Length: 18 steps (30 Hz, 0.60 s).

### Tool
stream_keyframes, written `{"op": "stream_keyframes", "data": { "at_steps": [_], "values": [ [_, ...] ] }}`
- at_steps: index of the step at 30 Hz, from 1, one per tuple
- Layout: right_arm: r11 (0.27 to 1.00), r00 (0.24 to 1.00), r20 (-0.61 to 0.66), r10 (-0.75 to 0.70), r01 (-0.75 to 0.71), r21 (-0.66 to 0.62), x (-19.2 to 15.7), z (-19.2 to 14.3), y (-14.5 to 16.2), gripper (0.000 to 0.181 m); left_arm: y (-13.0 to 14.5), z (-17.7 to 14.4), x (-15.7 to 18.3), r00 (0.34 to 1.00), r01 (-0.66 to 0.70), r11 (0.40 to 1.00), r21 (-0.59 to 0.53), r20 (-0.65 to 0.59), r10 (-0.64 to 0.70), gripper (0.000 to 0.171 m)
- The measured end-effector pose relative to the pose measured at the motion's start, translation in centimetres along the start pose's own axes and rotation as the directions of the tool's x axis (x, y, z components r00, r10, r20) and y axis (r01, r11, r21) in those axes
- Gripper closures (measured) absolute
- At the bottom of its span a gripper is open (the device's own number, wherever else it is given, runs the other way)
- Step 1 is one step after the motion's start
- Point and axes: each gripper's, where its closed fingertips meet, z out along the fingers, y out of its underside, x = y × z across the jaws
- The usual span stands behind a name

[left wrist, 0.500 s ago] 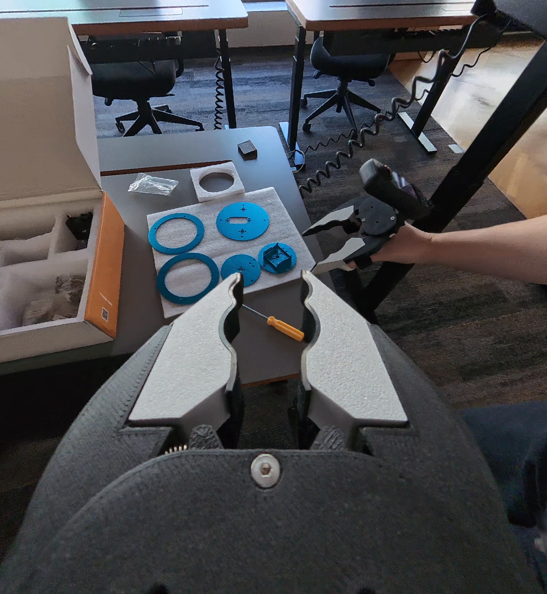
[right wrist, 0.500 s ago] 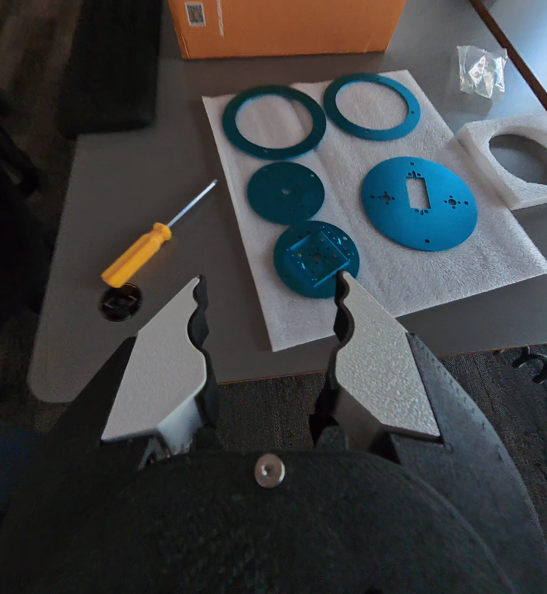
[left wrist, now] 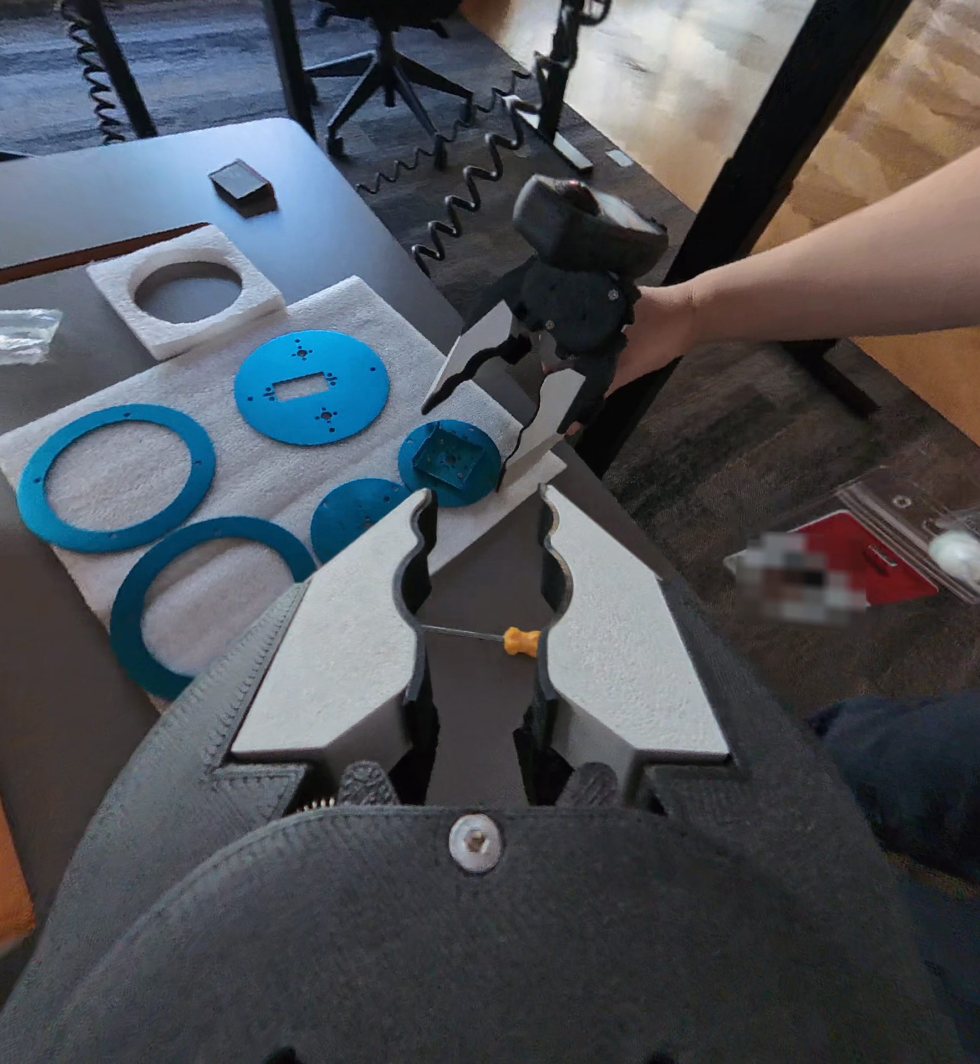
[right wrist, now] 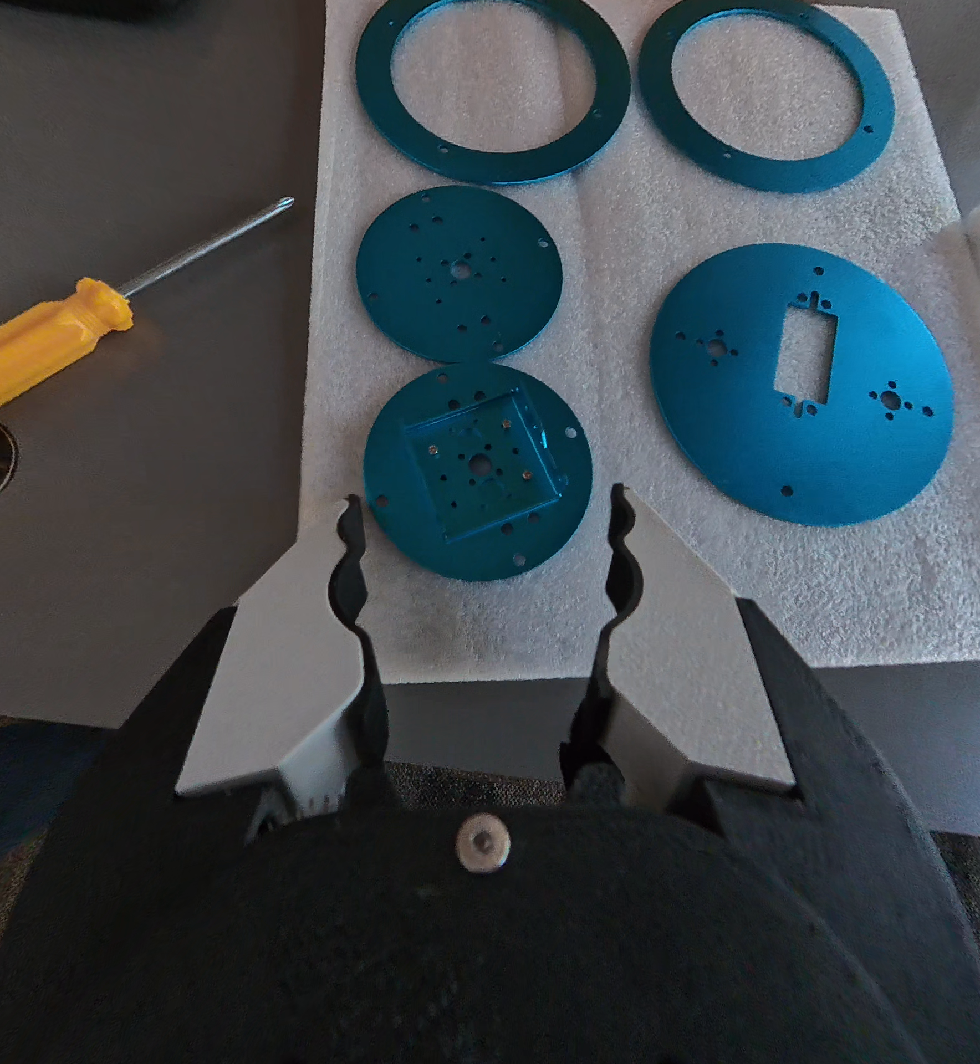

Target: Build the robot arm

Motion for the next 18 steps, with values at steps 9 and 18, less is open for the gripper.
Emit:
{"op": "stream_keyframes", "data": {
  "at_steps": [9,18],
  "values": [
    [0.998,0.994,0.091,0.058,-0.061,0.022,-0.2,0.3,0.2,0.105,3.5,10.8,-3.2,0.94,-0.273,0.95,-0.151,-0.252,0.23,0.102],
    [0.995,0.991,0.11,0.077,-0.084,0.052,-0.2,0.1,0.1,0.106,7.9,16.5,-4.0,0.877,-0.414,0.864,-0.286,-0.38,0.294,0.092]
  ]
}}
